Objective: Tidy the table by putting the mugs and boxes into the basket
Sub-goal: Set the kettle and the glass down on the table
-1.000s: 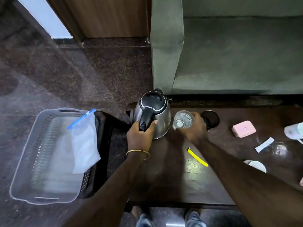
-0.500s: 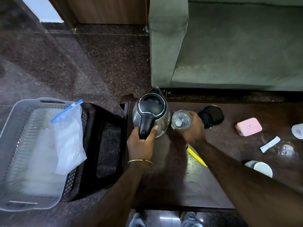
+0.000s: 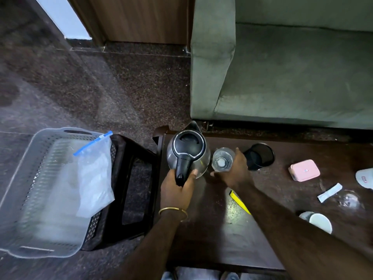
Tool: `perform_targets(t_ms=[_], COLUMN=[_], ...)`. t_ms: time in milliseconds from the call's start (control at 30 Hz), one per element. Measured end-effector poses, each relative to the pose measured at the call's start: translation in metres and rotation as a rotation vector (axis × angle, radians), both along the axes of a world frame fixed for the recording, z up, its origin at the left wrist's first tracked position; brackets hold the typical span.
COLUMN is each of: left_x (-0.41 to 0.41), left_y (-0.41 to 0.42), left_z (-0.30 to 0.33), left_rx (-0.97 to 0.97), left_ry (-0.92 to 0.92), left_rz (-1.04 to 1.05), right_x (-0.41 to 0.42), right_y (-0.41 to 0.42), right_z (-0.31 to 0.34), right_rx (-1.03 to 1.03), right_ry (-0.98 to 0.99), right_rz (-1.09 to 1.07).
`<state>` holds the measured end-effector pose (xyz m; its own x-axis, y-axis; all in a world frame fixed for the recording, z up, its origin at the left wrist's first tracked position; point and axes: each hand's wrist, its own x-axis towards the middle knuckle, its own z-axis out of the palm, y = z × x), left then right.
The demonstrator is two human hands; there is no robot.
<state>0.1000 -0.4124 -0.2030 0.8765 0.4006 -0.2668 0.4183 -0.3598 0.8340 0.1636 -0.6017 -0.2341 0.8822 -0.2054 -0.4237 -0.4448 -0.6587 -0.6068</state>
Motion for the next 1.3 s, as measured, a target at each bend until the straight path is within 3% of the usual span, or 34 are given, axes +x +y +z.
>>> perform_targets(t_ms=[100,200,467,733,1067,1300], left_x=[-0.005,-0.002,0.005,-0.038,-0.068,-0.083], left_y=[0.015,0.030,0.069,0.136,0.234,0.283], left_z=[0.026,0.069,0.189,0.242,0.246,0.207], left_rx=[0.141,0.235,0.778,1.017,1.052,0.742], left_ry=[0.007,-0.063,-0.093,-0.139,-0.034,0.307], left_rz=[-0.136,-0.143,-0.415,-0.395,-0.296,-0.254], right_x=[-0.009,-0.018,-0.048,-0.074,-0.079,-0.083], right_y=[0.010,0.021,0.056,0.105,0.203,0.271], right_z=[0.033,0.077,0.196,0.265,0.277,0.239], right_rx=[-0.162,-0.274,-0.561,-0.682,-0.692,-0.619], right_ry=[-0.044,-0.112,-0.299,-0.484,-0.601,-0.388], right_rz=[0.146,0.246,0.456,0.547,0.713,0.805])
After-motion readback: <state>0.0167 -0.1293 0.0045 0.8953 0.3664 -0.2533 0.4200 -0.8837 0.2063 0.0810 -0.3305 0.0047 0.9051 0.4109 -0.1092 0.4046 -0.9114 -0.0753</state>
